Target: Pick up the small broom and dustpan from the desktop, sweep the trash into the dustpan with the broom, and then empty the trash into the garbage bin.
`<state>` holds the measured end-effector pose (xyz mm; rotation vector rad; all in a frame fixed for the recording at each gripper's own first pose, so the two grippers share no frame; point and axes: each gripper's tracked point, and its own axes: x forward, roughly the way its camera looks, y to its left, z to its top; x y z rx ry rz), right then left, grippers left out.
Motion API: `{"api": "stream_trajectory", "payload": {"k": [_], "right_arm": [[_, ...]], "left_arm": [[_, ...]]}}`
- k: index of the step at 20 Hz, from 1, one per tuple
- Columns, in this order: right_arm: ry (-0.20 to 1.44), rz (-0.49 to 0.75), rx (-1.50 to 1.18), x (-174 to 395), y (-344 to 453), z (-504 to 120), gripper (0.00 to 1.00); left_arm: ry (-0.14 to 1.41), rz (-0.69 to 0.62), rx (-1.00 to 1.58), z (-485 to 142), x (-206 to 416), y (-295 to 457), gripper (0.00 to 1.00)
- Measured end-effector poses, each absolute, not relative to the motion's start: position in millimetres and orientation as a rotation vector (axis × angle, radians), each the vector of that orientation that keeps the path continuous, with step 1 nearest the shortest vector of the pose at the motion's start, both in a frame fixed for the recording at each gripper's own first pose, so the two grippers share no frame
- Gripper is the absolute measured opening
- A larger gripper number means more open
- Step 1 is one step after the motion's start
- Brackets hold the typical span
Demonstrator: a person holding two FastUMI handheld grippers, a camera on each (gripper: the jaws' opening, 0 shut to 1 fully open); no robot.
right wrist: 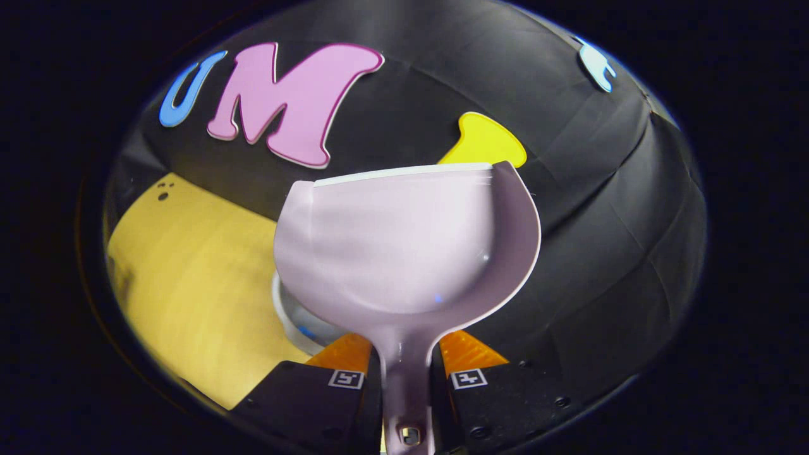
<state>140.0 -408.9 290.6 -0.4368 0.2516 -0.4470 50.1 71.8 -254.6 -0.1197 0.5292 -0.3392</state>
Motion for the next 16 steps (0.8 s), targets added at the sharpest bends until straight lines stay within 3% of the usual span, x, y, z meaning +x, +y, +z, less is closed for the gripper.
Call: {"api": "stream_trajectory", "payload": {"k": [6,9,16], "right_arm": [[0.242,-0.243,-0.257,167.5,-355.1,265.5,0.38],[0.283,-0.181,-0.25,180.0,-331.3,246.6,0.35],[0.478,0.007,-0.179,170.3,-235.3,123.3,0.35]], "left_arm": [[0.486,-0.307,-0.15,-261.1,45.4,60.4,0.26],[0.454,-0.29,-0.125,-263.9,51.4,57.3,0.26],[0.447,-0.259,-0.077,-269.6,75.2,59.4,0.27]]}}
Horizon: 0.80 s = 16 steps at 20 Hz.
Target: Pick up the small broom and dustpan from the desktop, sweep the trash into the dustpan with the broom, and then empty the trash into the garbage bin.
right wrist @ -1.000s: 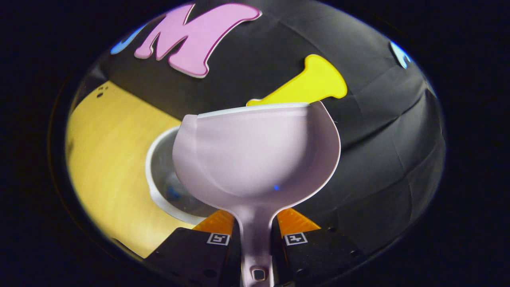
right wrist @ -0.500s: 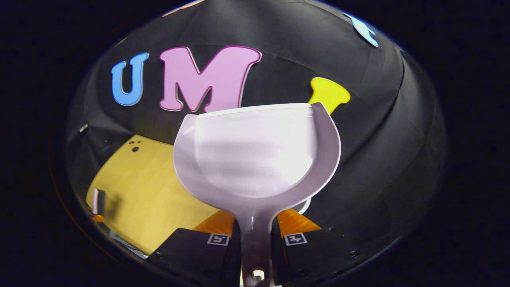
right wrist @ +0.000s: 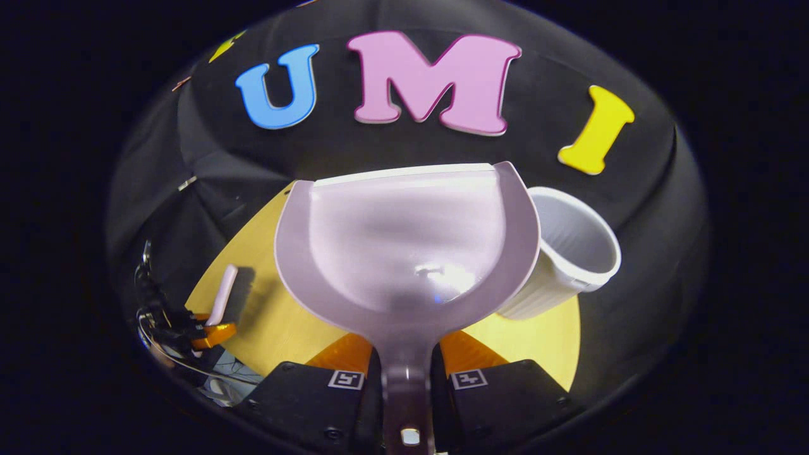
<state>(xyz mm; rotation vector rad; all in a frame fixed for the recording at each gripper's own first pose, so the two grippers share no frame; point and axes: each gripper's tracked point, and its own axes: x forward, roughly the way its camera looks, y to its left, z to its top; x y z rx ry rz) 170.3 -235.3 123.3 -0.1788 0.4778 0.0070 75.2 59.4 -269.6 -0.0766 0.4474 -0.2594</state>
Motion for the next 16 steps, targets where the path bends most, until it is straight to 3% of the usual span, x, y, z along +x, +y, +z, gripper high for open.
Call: {"api": "stream_trajectory", "payload": {"k": [5,8,11,12,13,15,16], "right_arm": [[0.669,-0.005,-0.111,155.7,-241.7,18.0,0.31],[0.773,-0.043,-0.049,156.4,-259.4,-35.7,0.35],[0.83,-0.086,-0.014,153.8,-267.8,-62.3,0.35],[0.838,-0.098,-0.008,155.8,-269.8,-65.5,0.39],[0.845,-0.109,0.003,156.8,-270.0,-67.0,0.31],[0.858,-0.121,0.035,159.1,-270.8,-74.0,0.31],[0.868,-0.128,0.048,159.0,-272.6,-80.0,0.4]], "left_arm": [[0.526,-0.236,-0.066,-289.8,97.6,58.8,0.26],[0.601,-0.219,-0.022,-314.0,115.5,55.8,0.27],[0.672,-0.205,0.019,-330.9,130.6,45.8,0.27],[0.694,-0.2,0.035,-330.0,132.0,41.9,0.25],[0.712,-0.191,0.059,-329.9,133.0,38.5,0.26],[0.739,-0.176,0.11,-327.0,133.8,32.7,0.27],[0.752,-0.17,0.127,-326.5,135.9,29.5,0.27]]}}
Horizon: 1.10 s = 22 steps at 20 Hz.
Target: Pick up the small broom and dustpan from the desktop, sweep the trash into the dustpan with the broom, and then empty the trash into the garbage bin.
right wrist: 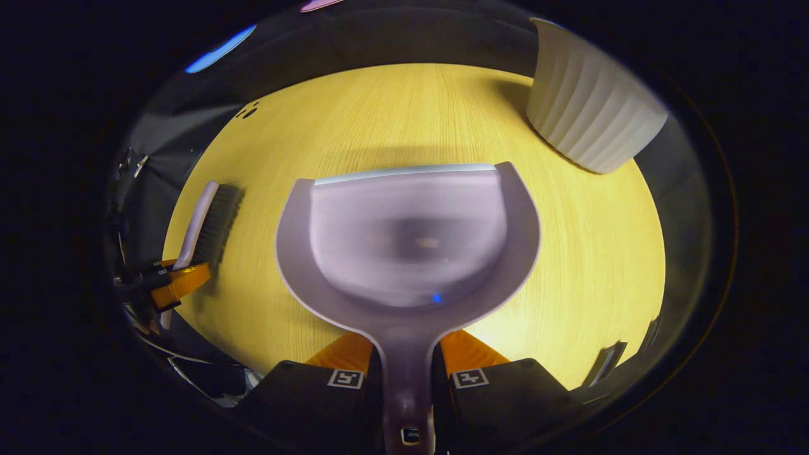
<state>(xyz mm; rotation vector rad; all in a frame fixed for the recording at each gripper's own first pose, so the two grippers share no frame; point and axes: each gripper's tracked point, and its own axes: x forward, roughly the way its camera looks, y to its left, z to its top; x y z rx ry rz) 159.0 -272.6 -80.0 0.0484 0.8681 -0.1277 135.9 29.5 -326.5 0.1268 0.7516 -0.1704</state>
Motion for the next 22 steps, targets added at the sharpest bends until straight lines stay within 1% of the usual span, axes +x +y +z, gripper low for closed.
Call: {"api": "stream_trajectory", "payload": {"k": [1,3,4,5,6,7,8,9,10,11,13,14,16,20,22], "right_arm": [[0.88,-0.136,0.055,160.2,-273.4,-84.1,0.36],[0.904,-0.134,0.044,162.3,-266.7,-89.3,0.36],[0.91,-0.132,0.045,160.7,-263.8,-89.8,0.41],[0.906,-0.127,0.06,161.8,-260.5,-88.7,0.37],[0.899,-0.126,0.078,165.1,-257.8,-86.1,0.39],[0.896,-0.123,0.097,167.9,-256.2,-85.6,0.4],[0.893,-0.113,0.116,168.6,-252.0,-83.7,0.36],[0.893,-0.105,0.125,169.2,-249.9,-81.8,0.57],[0.882,-0.111,0.12,170.3,-252.7,-81.5,0.79],[0.865,-0.119,0.114,169.4,-254.0,-76.7,1.0],[0.816,-0.137,0.1,168.4,-257.9,-66.2,0.99],[0.789,-0.149,0.09,162.7,-259.4,-59.9,0.99],[0.721,-0.169,0.075,151.5,-259.1,-42.6,1.0],[0.545,-0.187,0.05,130.7,-259.4,9.8,1.0],[0.446,-0.215,-0.011,115.5,-264.1,40.3,0.99]], "left_arm": [[0.767,-0.164,0.137,-323.8,136.6,28.0,0.28],[0.784,-0.152,0.143,-324.5,139.3,27.4,0.29],[0.787,-0.153,0.147,-327.7,139.6,26.6,0.28],[0.789,-0.155,0.151,-327.1,137.8,24.9,0.32],[0.787,-0.158,0.151,-326.4,133.9,21.9,0.28],[0.783,-0.16,0.149,-324.3,131.9,20.5,0.35],[0.775,-0.162,0.143,-322.5,130.6,17.7,0.4],[0.764,-0.177,0.123,-319.8,127.7,13.1,0.5],[0.751,-0.191,0.105,-316.7,126.3,11.3,0.66],[0.728,-0.191,0.098,-308.6,125.3,10.9,0.75],[0.687,-0.179,0.109,-298.9,120.4,15.6,1.0],[0.66,-0.171,0.113,-291.6,115.4,19.4,0.95],[0.574,-0.159,0.095,-271.4,105.5,24.1,0.95],[0.314,-0.188,-0.024,-206.8,71.5,21.6,0.96],[0.179,-0.161,-0.024,-180.2,49.4,30.5,0.96]]}}
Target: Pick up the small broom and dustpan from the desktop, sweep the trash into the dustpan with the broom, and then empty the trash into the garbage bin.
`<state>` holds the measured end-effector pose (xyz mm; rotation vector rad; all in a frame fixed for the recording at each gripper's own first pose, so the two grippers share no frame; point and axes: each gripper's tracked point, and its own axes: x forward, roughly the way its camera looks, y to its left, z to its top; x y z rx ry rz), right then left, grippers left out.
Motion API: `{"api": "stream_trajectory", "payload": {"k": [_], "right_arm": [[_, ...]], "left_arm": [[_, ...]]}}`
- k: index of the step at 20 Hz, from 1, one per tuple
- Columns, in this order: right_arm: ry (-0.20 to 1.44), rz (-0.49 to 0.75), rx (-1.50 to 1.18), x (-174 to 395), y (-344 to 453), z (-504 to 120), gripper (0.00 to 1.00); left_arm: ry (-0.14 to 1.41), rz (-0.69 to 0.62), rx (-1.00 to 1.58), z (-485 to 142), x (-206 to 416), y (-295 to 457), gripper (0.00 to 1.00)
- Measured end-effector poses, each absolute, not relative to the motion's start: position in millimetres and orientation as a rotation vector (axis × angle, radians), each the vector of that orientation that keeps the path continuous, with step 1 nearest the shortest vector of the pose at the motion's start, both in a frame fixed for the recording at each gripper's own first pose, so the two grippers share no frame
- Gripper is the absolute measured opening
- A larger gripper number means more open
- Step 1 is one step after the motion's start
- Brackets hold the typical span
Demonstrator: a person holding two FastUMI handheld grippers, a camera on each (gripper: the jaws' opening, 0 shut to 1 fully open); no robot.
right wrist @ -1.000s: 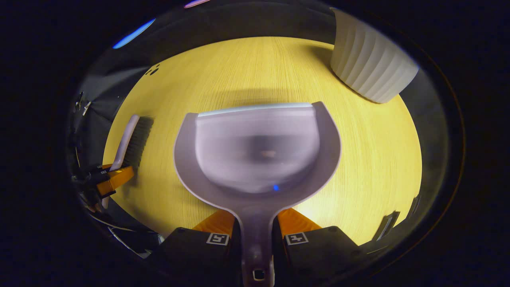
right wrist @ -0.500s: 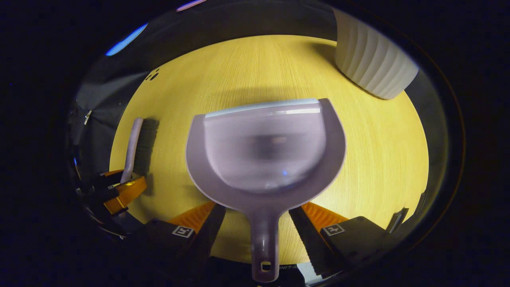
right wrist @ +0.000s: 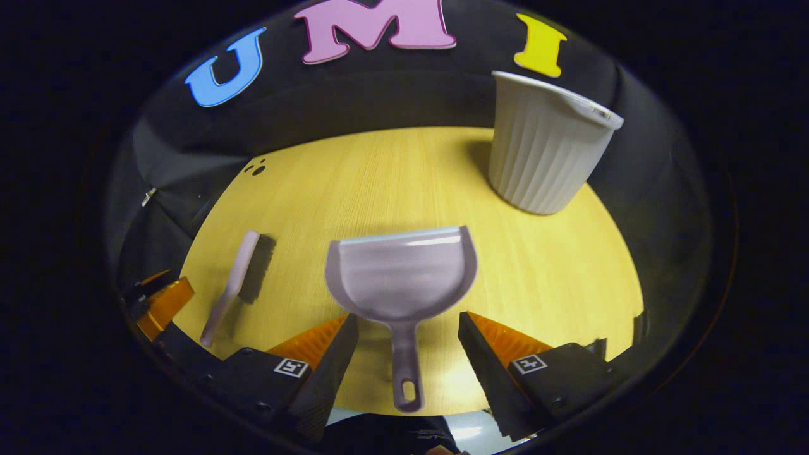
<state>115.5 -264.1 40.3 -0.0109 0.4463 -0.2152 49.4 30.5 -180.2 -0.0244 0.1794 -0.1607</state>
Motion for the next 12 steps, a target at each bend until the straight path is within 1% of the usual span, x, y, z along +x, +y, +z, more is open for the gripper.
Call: {"api": "stream_trajectory", "payload": {"k": [2,4,6,8,10,12], "right_arm": [[0.333,-0.206,-0.056,100.2,-253.3,68.8,0.99],[0.213,-0.191,-0.081,78.2,-240.5,99.1,1.0],[0.086,-0.178,-0.095,53.9,-228.5,126.6,0.99],[0.015,-0.162,-0.099,28.9,-220.0,134.1,0.99],[-0.007,-0.145,-0.085,8.8,-211.3,130.5,0.99],[0.021,-0.129,-0.073,-2.7,-207.4,113.4,0.99]], "left_arm": [[0.02,-0.122,0.039,-148.3,21.2,36.7,0.96],[-0.086,-0.127,0.079,-128.0,-8.9,28.1,0.96],[-0.125,-0.155,0.081,-122.6,-40.2,18.1,0.96],[-0.149,-0.171,0.088,-114.4,-68.6,7.7,0.95],[-0.158,-0.212,0.077,-117.4,-93.7,-7.7,0.95],[-0.142,-0.256,0.072,-124.4,-104.5,-18.3,0.96]]}}
